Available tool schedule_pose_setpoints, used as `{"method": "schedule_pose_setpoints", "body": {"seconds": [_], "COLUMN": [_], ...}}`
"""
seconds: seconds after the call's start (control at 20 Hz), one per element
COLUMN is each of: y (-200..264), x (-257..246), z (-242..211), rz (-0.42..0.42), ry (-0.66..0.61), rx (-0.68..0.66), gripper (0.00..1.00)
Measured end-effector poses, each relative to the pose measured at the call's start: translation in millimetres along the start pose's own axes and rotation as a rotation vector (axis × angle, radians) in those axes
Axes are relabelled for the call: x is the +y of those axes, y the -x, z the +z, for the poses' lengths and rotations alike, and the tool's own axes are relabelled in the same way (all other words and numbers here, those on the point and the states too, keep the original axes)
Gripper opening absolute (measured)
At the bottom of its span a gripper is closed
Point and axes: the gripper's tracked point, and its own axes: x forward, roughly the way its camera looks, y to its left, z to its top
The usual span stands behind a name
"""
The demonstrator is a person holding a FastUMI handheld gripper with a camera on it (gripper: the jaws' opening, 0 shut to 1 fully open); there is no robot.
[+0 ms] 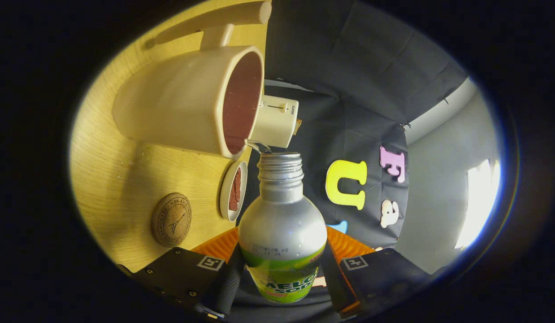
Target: Take the bottle from table, then pour the juice into the cup, finally place the bottle on the coaster
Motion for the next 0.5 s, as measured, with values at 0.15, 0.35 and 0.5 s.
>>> {"method": "schedule_pose_setpoints", "body": {"seconds": [0.15,0.35,0.5], "y": [0.4,-0.7,-1.1], "x": [0.0,-3.2,-1.8], "z": [0.7,-0.1,0.7], "rz": [-0.002,-0.018,-0.018], "ry": [0.0,0.025,0.022], "rx": [-0.002,-0.009,-0.012], "gripper": [0.8,0.8,0.8]}}
